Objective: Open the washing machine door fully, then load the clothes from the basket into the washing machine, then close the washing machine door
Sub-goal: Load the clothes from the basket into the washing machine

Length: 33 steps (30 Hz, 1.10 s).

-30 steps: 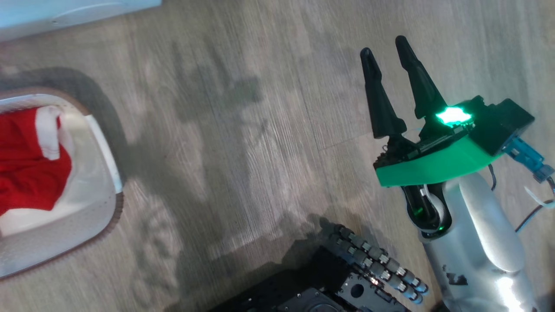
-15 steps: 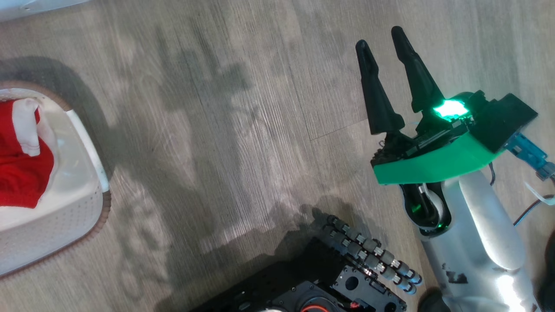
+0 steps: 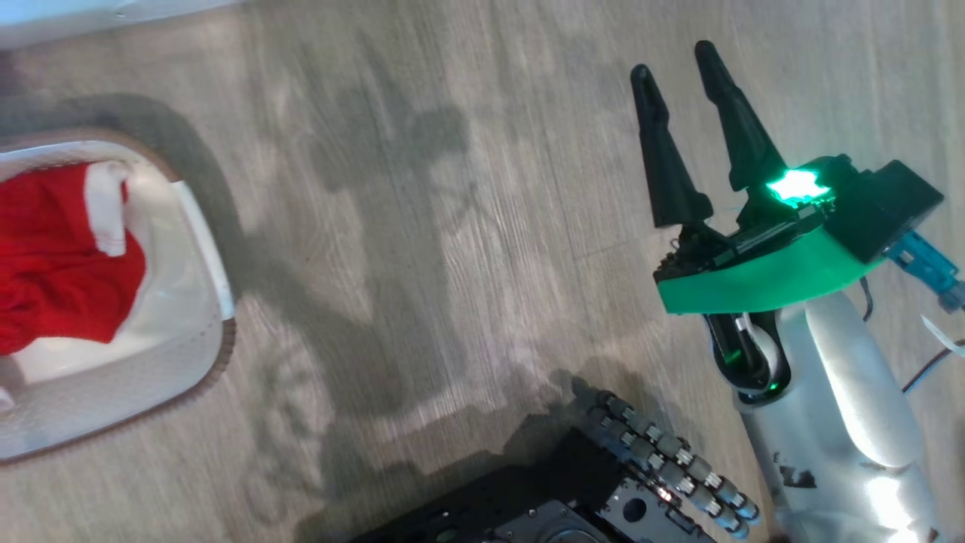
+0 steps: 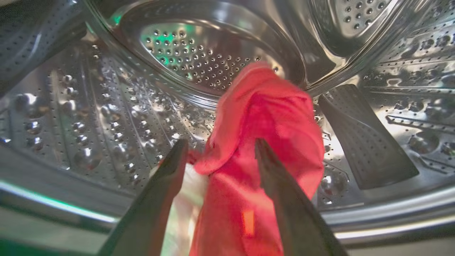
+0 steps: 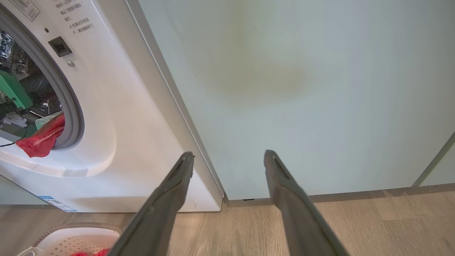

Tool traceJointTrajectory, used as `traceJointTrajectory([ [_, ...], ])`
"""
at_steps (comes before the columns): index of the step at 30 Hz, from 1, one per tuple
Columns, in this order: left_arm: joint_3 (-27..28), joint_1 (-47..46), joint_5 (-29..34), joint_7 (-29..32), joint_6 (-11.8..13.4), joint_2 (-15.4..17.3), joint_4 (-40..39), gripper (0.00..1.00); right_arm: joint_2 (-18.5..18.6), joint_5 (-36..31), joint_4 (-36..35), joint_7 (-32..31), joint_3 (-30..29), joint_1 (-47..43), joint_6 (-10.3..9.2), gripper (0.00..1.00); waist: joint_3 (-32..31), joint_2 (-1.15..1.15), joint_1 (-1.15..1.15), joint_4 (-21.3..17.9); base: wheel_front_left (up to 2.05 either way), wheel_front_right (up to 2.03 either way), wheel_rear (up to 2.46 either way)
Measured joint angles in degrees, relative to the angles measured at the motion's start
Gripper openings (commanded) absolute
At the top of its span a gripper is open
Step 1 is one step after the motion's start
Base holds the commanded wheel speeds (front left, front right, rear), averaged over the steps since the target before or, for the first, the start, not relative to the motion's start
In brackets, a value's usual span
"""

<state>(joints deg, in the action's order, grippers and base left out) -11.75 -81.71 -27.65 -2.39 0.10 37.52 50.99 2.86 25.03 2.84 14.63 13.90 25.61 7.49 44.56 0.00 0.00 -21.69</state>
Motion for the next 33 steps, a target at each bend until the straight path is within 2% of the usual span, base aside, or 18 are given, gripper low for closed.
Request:
traceJointTrajectory([
  [5, -0.1, 5.2, -0.9, -4.2, -0.5, -2.4, -0.9, 1.00, 0.0, -1.8, 0.7, 0.0, -1.5, 0.0, 0.00, 1.00, -2.2, 0.00, 0.00, 2.4, 0.00, 0.00, 0.00],
  [12, 0.6, 14.7, -3.3, -9.6, -0.6, -5.2, -7.5, 1.00, 0.0, -4.3, 2.1, 0.0, -3.6, -0.4, 0.00, 1.00, -6.1, 0.00, 0.00, 5.8, 0.00, 0.00, 0.00],
  [16, 1.3, 22.6, -4.1, -11.2, 1.6, -6.3, -14.9, 1.00, 0.0, -5.2, 3.0, 0.0, -4.9, -0.8, 0.00, 1.00, -8.5, 0.00, 0.00, 7.5, 0.00, 0.00, 0.00],
  [22, 3.0, 37.1, -3.8, -11.9, 7.9, -8.4, -29.8, 1.00, 0.0, -6.0, 3.4, 0.0, -6.3, -2.9, 0.00, 1.00, -11.4, 0.00, 0.00, 10.0, 0.00, 0.00, 0.00],
  [28, 4.3, 51.3, -2.6, -12.1, 12.8, -10.8, -43.5, 1.00, 0.1, -6.8, 4.6, 0.0, -6.8, -3.0, 0.00, 1.00, -14.0, 0.00, 0.00, 11.8, 0.00, 0.00, 0.00],
  [33, 4.2, 58.6, -1.3, -12.1, 14.7, -12.4, -50.1, 1.00, 0.1, -7.5, 5.5, 0.0, -7.0, -3.2, 0.00, 1.00, -15.9, 0.00, 0.00, 12.8, 0.00, 0.00, 0.00],
])
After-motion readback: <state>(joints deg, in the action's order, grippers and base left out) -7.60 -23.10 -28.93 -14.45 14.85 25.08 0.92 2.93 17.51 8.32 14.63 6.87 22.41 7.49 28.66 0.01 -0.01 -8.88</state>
